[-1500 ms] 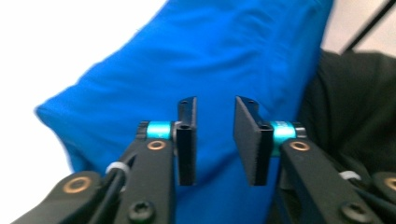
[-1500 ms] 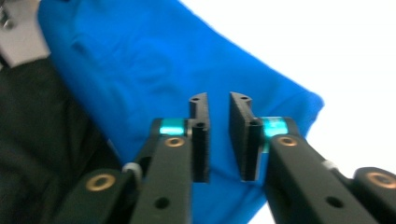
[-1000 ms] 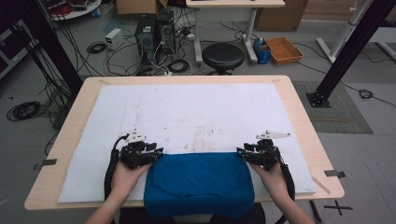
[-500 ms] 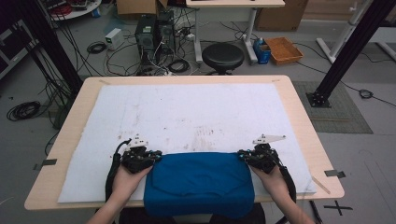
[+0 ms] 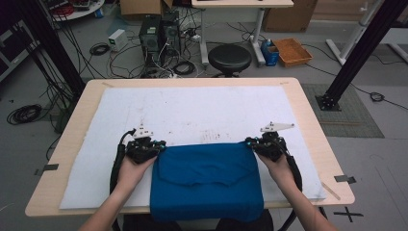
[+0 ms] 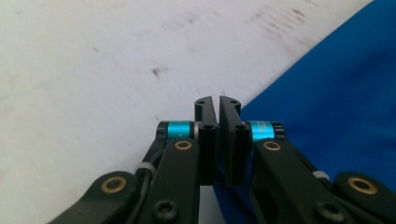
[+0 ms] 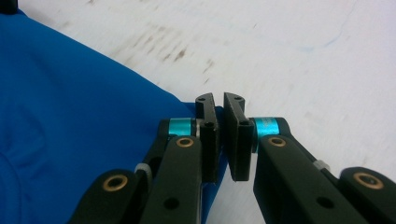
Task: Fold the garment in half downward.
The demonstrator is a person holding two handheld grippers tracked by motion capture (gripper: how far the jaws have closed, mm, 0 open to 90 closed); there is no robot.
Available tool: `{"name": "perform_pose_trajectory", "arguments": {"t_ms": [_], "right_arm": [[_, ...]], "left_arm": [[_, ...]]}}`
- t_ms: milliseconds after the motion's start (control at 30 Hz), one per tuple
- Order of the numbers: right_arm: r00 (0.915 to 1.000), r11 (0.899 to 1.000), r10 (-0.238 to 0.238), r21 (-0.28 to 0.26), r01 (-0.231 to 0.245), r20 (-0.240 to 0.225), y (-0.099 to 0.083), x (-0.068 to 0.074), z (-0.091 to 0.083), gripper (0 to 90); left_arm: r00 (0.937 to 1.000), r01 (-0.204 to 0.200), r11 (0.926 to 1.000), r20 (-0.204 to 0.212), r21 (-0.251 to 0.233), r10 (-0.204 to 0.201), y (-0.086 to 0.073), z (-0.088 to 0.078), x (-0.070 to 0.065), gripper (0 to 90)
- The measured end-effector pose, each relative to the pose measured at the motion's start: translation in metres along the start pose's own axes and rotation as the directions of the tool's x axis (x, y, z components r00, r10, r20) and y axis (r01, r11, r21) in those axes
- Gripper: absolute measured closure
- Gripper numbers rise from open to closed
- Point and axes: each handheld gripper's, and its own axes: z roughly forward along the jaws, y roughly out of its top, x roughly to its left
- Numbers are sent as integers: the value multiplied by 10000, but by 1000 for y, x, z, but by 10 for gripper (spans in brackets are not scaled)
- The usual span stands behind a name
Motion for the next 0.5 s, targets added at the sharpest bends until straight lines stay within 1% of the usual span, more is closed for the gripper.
{"name": "perform_pose_trajectory", "arguments": {"t_ms": [33, 100, 133, 167, 200, 233, 267, 300, 367, 400, 433, 500], "right_arm": [[10000, 10000, -41, -37, 41, 70, 6, -4, 3, 854], [9999, 9999, -40, -105, 41, 112, 15, -11, 8, 853], [9999, 10000, 19, -96, -18, 99, 20, -15, 12, 853], [9998, 10000, 49, -46, -48, 171, 24, -18, 15, 853], [9998, 10000, 35, -27, -34, 208, 27, -21, 18, 853], [9997, 10000, 31, -13, -31, 262, 30, -23, 20, 853], [9996, 9999, 97, -48, -96, 255, 33, -27, 24, 853], [9996, 9999, 114, 13, -114, 271, 35, -30, 27, 853], [9993, 10000, 49, 76, -52, 360, 39, -35, 32, 853], [9993, 10000, 41, 56, -43, 365, 40, -37, 34, 853], [9993, 9999, 50, 92, -53, 383, 42, -38, 36, 853], [9994, 10000, -1, 38, 0, 358, 44, -40, 40, 853]], "left_arm": [[9999, -75, 10000, -144, -42, 75, 5, 3, 3, 861], [9986, -399, 9992, -359, -23, 398, 15, 10, 8, 861], [9986, -333, 9994, -415, -125, 327, 19, 14, 11, 861], [9991, -196, 9995, -382, -231, 187, 23, 17, 15, 861], [9990, -241, 9995, -380, -215, 232, 26, 19, 17, 861], [9985, -302, 9991, -475, -290, 288, 30, 23, 20, 861], [9987, -213, 9994, -461, -284, 200, 33, 27, 23, 861], [9987, -249, 9995, -459, -202, 240, 35, 29, 26, 861], [9985, -219, 9995, -507, -230, 207, 38, 34, 30, 861], [9984, -236, 9991, -527, -347, 218, 38, 36, 32, 861], [9985, -161, 9995, -518, -259, 148, 39, 39, 35, 861], [9981, -221, 9997, -570, -127, 213, 40, 44, 39, 861]]}}
